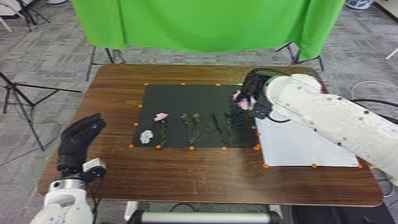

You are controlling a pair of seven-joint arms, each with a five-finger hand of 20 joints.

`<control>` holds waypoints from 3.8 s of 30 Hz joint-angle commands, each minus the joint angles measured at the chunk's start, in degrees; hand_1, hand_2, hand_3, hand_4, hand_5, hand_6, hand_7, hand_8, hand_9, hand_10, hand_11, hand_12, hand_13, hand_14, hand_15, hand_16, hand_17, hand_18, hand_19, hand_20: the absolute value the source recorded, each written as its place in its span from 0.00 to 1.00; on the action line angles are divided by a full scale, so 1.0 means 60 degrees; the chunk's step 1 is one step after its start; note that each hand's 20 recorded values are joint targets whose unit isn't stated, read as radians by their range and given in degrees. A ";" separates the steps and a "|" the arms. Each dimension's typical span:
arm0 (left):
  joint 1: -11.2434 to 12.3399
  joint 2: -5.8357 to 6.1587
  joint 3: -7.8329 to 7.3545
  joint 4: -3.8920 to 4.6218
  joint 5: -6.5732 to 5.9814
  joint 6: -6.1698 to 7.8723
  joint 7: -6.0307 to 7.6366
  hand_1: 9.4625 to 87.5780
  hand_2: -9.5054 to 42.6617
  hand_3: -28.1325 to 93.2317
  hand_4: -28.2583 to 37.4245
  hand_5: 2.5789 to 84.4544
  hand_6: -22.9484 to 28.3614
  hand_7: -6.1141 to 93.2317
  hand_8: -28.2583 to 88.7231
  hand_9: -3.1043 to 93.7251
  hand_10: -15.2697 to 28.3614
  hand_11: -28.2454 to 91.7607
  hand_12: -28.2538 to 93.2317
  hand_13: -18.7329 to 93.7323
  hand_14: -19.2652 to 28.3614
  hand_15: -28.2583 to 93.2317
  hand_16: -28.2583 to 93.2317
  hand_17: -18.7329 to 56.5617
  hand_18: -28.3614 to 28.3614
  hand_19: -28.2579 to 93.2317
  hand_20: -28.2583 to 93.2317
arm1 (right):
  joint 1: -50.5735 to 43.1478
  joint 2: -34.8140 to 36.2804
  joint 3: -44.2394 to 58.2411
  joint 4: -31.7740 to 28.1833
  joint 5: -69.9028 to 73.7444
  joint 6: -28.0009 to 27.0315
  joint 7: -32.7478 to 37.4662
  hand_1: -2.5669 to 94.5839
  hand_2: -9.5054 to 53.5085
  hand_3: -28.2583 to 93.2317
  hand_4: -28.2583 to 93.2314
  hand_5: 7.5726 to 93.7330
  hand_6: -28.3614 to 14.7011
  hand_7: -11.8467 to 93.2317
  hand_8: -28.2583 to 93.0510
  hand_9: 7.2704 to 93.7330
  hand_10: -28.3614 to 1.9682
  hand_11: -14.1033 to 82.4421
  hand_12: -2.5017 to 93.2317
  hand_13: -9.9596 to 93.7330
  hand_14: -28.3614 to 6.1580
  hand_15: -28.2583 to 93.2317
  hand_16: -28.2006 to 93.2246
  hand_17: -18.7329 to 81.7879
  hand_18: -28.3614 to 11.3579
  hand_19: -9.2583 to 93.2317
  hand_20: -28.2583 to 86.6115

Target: Arrange flowers

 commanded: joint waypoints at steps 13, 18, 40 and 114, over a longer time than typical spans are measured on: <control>-0.0171 -0.0102 0.0094 0.0130 -0.0101 -0.0293 -0.0162 0.40 0.05 0.81 0.21 0.61 0.47 0.31 0.15 0.52 0.63 0.45 0.33 0.53 0.72 0.43 0.22 0.41 0.71 0.36 0.41 | 0.0309 -0.2655 -0.0417 0.0596 -0.0279 -0.0764 0.0169 0.69 0.00 0.68 0.10 0.82 0.61 0.31 0.30 0.95 0.53 0.26 0.36 0.98 0.75 0.73 0.49 0.83 0.39 1.00 0.76; -0.0109 -0.0071 0.0101 0.0105 -0.0137 -0.0254 -0.0120 0.40 0.05 0.81 0.21 0.61 0.47 0.31 0.15 0.52 0.63 0.45 0.33 0.52 0.72 0.43 0.22 0.40 0.72 0.36 0.40 | 0.0222 -0.2766 -0.0474 0.0744 -0.0324 -0.0800 0.0176 0.69 0.00 0.68 0.11 0.82 0.62 0.31 0.30 0.94 0.52 0.26 0.36 0.97 0.75 0.73 0.49 0.82 0.38 1.00 0.76; -0.0093 -0.0087 0.0112 0.0105 -0.0094 -0.0340 -0.0173 0.37 0.03 0.82 0.21 0.61 0.48 0.31 0.15 0.52 0.64 0.46 0.33 0.51 0.73 0.44 0.22 0.39 0.72 0.36 0.40 | 0.0308 -0.3194 -0.0549 0.0820 -0.0124 -0.0797 -0.0097 0.70 0.07 0.61 0.14 0.79 0.63 0.33 0.29 0.91 0.49 0.30 0.31 0.96 0.73 0.74 0.49 0.81 0.37 1.00 0.76; -0.0216 -0.0135 0.0194 0.0180 -0.0029 -0.0561 -0.0299 0.36 0.01 0.82 0.20 0.60 0.48 0.31 0.15 0.52 0.64 0.46 0.33 0.51 0.74 0.44 0.22 0.37 0.73 0.36 0.39 | 0.0178 -0.2830 -0.0462 0.0538 0.1996 -0.1106 -0.2379 0.33 0.39 0.58 0.14 0.40 0.56 0.17 0.19 0.58 0.43 0.22 0.13 0.89 0.55 0.73 0.46 0.74 0.30 1.00 0.69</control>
